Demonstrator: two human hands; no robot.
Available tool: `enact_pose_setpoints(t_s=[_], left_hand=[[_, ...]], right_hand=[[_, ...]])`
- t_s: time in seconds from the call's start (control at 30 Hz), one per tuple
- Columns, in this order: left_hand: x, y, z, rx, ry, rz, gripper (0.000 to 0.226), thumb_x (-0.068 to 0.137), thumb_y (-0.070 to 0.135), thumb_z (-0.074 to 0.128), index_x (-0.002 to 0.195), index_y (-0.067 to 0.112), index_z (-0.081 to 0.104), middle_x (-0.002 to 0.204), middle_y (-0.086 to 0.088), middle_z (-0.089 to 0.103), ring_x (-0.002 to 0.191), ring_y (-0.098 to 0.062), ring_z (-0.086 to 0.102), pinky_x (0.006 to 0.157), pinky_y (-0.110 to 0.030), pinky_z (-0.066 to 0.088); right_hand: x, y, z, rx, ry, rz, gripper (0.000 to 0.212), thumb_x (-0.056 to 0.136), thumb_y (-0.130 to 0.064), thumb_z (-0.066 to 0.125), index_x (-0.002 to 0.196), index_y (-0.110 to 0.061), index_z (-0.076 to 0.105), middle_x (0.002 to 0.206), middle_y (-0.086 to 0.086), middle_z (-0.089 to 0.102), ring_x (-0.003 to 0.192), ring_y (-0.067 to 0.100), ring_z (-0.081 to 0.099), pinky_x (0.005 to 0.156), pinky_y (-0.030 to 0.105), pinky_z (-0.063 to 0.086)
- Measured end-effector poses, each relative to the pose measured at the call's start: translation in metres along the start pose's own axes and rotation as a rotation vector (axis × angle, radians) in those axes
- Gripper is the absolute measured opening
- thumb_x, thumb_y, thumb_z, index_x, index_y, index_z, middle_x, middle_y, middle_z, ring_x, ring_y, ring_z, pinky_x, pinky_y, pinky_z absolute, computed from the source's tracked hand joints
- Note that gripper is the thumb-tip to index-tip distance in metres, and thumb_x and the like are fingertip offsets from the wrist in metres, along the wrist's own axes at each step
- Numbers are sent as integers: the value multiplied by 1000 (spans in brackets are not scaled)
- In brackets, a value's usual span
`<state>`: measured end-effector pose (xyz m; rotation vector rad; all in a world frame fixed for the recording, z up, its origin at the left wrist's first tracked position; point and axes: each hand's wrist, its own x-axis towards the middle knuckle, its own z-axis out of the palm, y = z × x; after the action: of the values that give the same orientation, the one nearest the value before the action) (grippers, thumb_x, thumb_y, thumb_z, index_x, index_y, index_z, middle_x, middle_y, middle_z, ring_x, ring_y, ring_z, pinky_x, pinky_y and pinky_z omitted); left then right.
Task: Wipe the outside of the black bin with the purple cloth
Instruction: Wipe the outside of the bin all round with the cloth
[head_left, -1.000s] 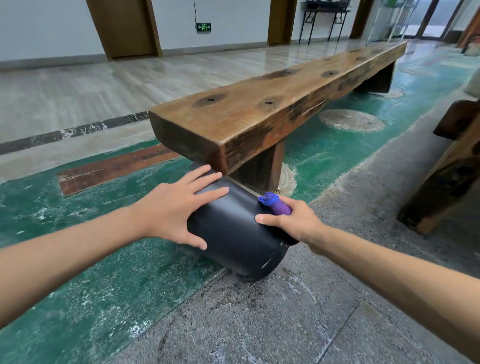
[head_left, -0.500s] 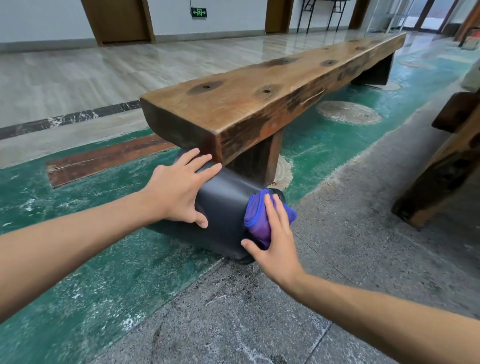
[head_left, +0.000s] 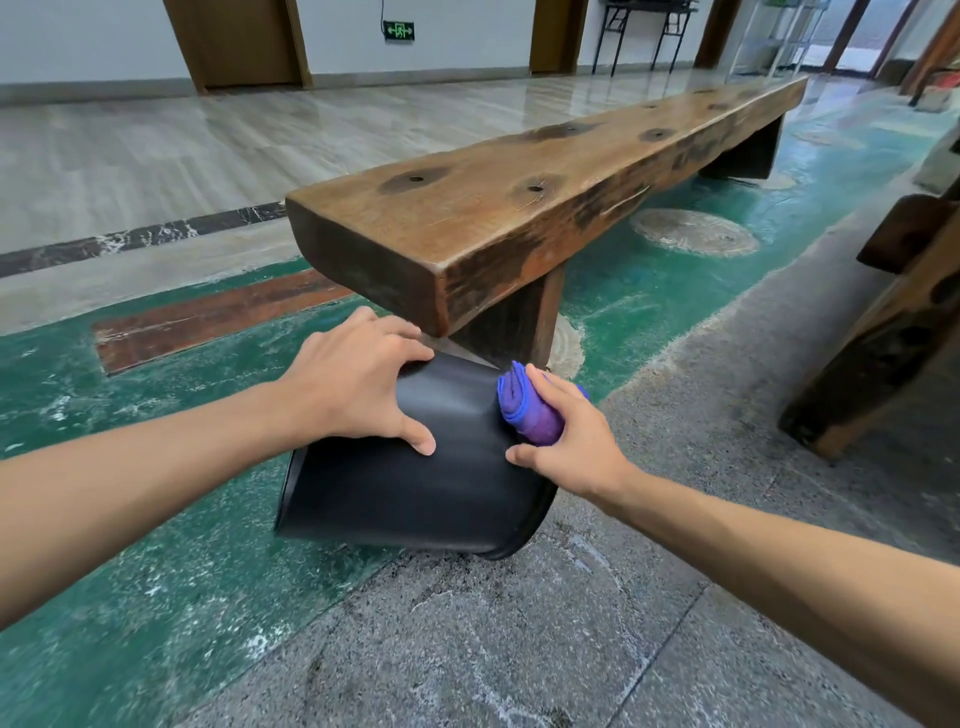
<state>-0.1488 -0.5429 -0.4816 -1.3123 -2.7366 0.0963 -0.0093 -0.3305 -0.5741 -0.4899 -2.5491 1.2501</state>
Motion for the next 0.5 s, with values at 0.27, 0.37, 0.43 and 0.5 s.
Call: enact_pose_setpoints(t_s=[0.27,0.37,0.43,0.5], left_hand=[[-13,21,30,263,60,28,112,49,101,31,151,56,15,160,-2,32,139,-32,33,77,-41,46],[-3,15,28,239,41,-12,123,39,107,29,150,58,11,159,2,31,137,-29,33,76,-42,48],[3,6,27,218,27,-39,125,36,110,25,150,60,10,159,6,32,137,-27,34,76,-41,48],[7,-2,30,205,20,-54,126,34,112,20,149,61,9,158,9,34,136,-26,37,77,-40,48]], right_hand=[[27,-1,-8,54,-62,37,82,80,-10,76,154,-28,43,162,-9,38,150,6,29,123,24,17],[23,7,7,-7,6,-49,74,90,-19,70,156,-25,38,165,-5,32,153,5,23,119,16,11],[15,12,20,-24,25,-119,76,91,-21,72,158,-20,36,166,-2,28,153,5,20,117,10,7],[6,22,31,-25,17,-172,80,89,-20,75,158,-18,34,166,-2,26,152,4,19,116,5,6]])
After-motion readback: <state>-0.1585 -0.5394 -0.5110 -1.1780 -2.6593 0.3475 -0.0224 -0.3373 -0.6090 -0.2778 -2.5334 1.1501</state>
